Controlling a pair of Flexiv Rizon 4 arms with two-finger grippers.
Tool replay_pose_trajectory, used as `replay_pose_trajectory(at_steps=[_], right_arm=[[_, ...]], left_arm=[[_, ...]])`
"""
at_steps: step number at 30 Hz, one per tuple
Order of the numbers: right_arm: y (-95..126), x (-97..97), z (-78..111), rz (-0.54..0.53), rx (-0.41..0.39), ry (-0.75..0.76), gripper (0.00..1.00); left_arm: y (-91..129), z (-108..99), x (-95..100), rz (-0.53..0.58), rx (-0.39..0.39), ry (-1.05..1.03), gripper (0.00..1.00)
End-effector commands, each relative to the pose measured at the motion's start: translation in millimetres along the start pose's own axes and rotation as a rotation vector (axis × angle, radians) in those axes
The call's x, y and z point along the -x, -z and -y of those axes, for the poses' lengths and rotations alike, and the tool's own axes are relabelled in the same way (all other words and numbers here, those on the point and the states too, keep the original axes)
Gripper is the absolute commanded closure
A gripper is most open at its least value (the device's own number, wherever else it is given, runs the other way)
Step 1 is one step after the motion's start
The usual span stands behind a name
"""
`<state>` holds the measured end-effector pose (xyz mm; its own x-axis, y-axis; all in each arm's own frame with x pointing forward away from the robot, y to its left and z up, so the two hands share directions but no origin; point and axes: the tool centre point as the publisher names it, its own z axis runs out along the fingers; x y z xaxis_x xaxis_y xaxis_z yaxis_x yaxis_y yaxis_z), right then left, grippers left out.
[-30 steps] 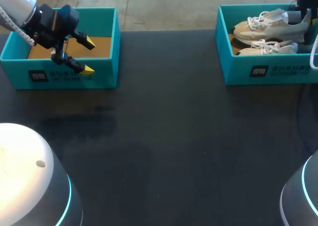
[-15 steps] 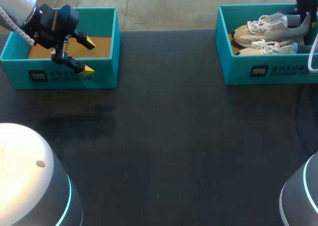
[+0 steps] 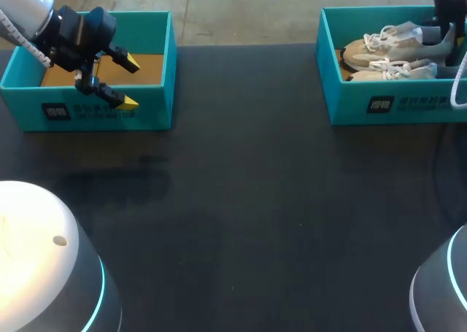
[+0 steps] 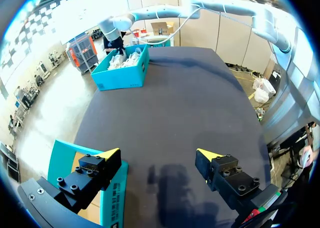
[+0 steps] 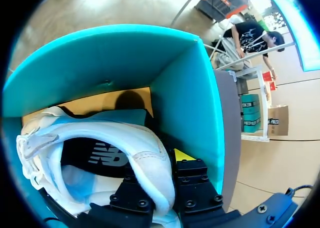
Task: Take the shoe out of the shoebox, open the shoe tongue, remove and reinsert the insole, then place the shoe into the shoebox
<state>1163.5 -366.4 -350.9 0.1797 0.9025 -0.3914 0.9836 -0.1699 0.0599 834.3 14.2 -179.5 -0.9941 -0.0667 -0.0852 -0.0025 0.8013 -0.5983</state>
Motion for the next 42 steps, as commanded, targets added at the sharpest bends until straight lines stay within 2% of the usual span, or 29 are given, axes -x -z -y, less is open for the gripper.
replay_pose_trajectory(at_steps=[1, 10, 12, 14, 21, 22, 28, 29, 31, 42], right_arm=[[-1.5, -1.3, -6.7, -0.001, -0.011, -0.002, 1.00], [-1.0, -1.3, -7.0, -0.010, -0.010, -0.005, 1.00], [-0.5, -1.7, -7.0, -0.011, -0.010, -0.003, 0.80], [0.6, -1.7, -6.9, -0.010, -0.009, -0.002, 0.65], [6.9, -0.5, -7.4, -0.004, -0.002, -0.005, 0.49], [8.7, -0.2, -7.6, -0.003, 0.000, -0.008, 0.42], [22.8, -0.9, -5.7, -0.006, 0.020, -0.013, 0.27], [25.1, -1.1, -5.2, -0.007, 0.022, -0.011, 0.20], [29.6, -1.0, -4.2, -0.016, 0.031, -0.012, 0.00], [58.4, -1.0, 8.1, -0.024, 0.077, -0.030, 0.00]], left_arm=[[0.4, -0.1, -0.7, 0.000, 0.002, 0.000, 0.00], [0.4, -0.1, -0.7, 0.000, 0.002, 0.000, 0.00], [0.4, -0.1, -0.7, 0.000, 0.002, 0.000, 0.00], [0.4, -0.1, -0.7, 0.000, 0.002, 0.000, 0.00], [0.4, -0.1, -0.7, 0.000, 0.002, 0.000, 0.00], [0.4, -0.1, -0.7, 0.000, 0.002, 0.000, 0.00], [0.4, -0.1, -0.7, 0.000, 0.002, 0.000, 0.00], [0.4, -0.1, -0.7, 0.000, 0.002, 0.000, 0.00], [0.4, -0.1, -0.7, 0.000, 0.002, 0.000, 0.00], [0.4, -0.1, -0.7, 0.000, 0.002, 0.000, 0.00]])
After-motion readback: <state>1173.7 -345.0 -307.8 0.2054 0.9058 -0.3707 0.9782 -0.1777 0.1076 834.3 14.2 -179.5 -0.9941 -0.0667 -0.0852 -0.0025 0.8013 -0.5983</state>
